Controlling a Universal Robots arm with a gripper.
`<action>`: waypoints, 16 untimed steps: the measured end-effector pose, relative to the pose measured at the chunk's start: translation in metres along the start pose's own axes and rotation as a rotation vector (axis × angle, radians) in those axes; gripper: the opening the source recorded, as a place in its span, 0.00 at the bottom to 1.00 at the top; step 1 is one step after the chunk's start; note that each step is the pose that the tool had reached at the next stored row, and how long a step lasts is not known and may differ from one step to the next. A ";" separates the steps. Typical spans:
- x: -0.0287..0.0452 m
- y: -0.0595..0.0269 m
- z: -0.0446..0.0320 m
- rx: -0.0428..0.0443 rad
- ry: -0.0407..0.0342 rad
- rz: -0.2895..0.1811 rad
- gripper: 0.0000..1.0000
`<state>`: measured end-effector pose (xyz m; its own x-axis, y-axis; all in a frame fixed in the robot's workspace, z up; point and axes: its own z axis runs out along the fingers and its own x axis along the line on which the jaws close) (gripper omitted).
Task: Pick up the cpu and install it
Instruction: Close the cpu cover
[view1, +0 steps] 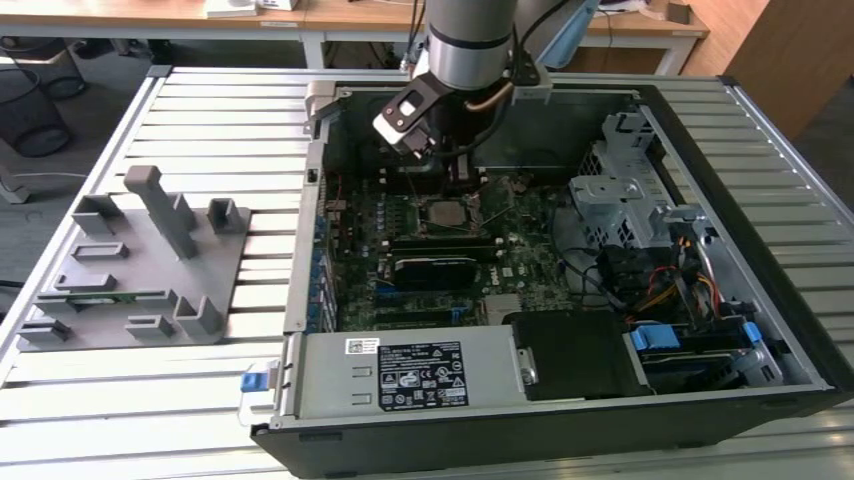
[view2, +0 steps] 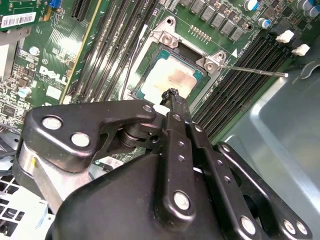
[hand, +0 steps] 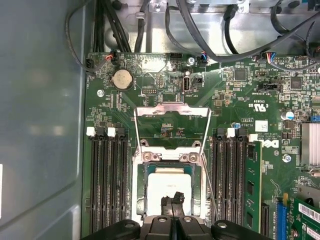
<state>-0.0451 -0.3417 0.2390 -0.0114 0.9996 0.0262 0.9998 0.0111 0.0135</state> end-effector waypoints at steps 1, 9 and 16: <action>0.0000 0.0000 -0.0004 0.0000 0.0000 0.000 0.11; 0.0001 0.0001 -0.0037 0.0000 0.0001 0.000 0.11; 0.0002 0.0005 -0.0052 -0.0001 0.0002 0.000 0.11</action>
<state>-0.0447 -0.3417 0.2442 -0.0116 0.9996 0.0263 0.9998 0.0112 0.0135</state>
